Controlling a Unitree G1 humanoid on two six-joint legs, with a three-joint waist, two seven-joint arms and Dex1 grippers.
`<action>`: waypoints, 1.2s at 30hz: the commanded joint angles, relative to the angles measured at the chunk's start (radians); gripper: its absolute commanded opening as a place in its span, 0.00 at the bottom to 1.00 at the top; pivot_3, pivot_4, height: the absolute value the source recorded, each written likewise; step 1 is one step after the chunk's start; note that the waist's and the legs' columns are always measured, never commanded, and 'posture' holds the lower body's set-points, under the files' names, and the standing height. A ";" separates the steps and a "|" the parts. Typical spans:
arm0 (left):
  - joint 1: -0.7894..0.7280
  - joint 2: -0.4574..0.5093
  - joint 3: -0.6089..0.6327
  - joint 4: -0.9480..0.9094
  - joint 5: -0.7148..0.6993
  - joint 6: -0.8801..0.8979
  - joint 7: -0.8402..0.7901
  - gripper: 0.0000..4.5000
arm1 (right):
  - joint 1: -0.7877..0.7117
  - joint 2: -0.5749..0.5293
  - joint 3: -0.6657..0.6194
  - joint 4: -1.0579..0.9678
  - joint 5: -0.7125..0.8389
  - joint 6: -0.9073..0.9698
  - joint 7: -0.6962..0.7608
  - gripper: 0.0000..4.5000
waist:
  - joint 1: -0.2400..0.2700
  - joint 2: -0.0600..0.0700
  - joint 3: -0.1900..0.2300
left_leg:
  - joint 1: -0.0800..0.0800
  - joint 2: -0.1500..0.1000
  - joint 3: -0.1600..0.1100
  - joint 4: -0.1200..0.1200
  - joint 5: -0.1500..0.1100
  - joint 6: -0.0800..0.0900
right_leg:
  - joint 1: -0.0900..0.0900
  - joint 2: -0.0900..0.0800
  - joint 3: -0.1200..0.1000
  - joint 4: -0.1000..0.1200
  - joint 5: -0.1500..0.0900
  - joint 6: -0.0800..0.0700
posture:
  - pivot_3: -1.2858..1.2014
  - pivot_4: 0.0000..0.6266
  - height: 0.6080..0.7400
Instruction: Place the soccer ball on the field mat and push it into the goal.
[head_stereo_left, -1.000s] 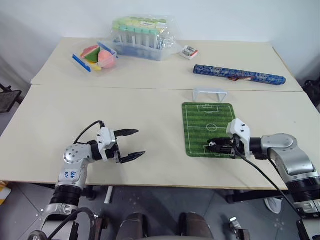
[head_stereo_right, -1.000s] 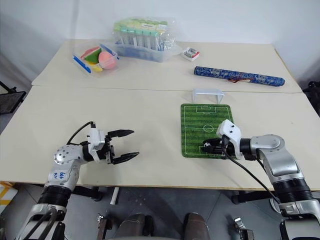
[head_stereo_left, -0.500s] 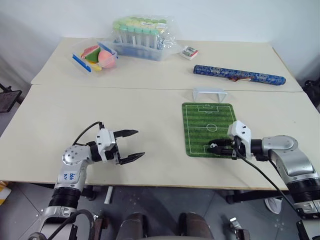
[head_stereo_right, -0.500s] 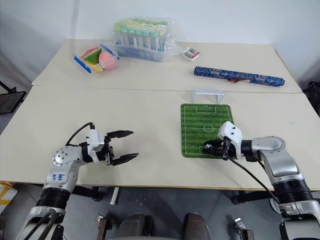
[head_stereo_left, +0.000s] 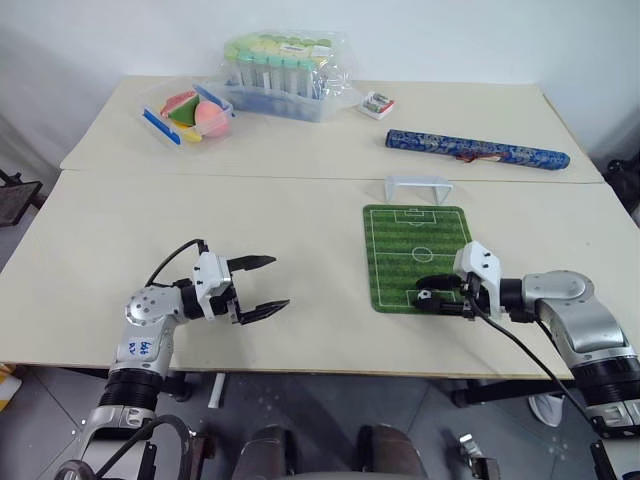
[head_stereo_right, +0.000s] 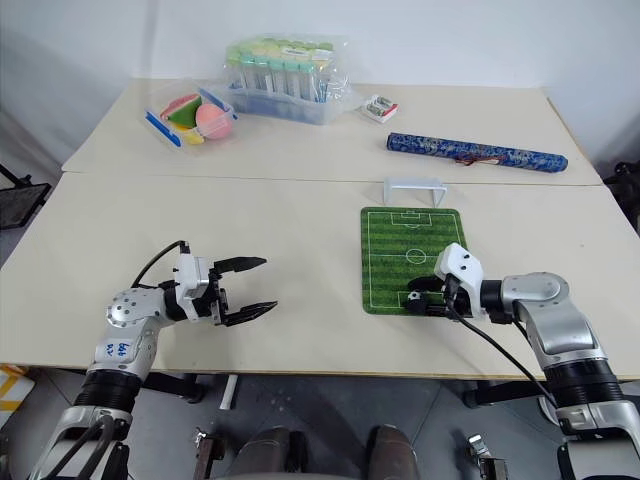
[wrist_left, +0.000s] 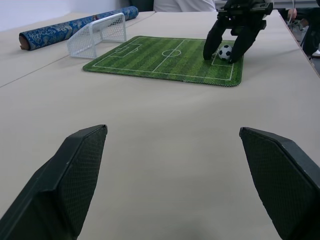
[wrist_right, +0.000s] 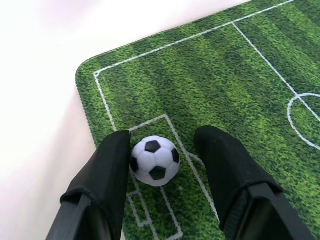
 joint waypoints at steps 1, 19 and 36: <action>-0.013 0.000 0.008 -0.002 -0.002 -0.015 0.002 1.00 | -0.013 -0.024 -0.021 -0.061 0.011 0.015 0.014 0.52 | 0.000 0.000 0.000 | 0.000 0.000 0.000 0.000 0.000 0.000 | 0.000 0.000 0.000 0.000 0.000 0.000 | 0.52 0.24 1.00; -0.007 0.002 0.009 -0.031 -0.038 0.015 -0.054 1.00 | 0.114 -0.095 -0.035 -0.379 0.103 0.152 0.045 0.01 | 0.002 -0.002 0.001 | 0.000 0.000 0.000 0.000 -0.001 0.000 | 0.000 0.000 0.000 0.000 0.000 0.000 | 0.52 0.24 1.00; -0.052 0.022 0.019 -0.011 -0.018 0.028 -0.029 1.00 | -0.201 0.009 -0.008 0.198 -0.094 -0.178 -0.028 0.01 | -0.003 -0.002 0.002 | 0.000 0.000 0.000 0.000 -0.001 0.000 | 0.000 0.000 0.000 0.000 0.000 0.000 | 0.52 0.24 1.00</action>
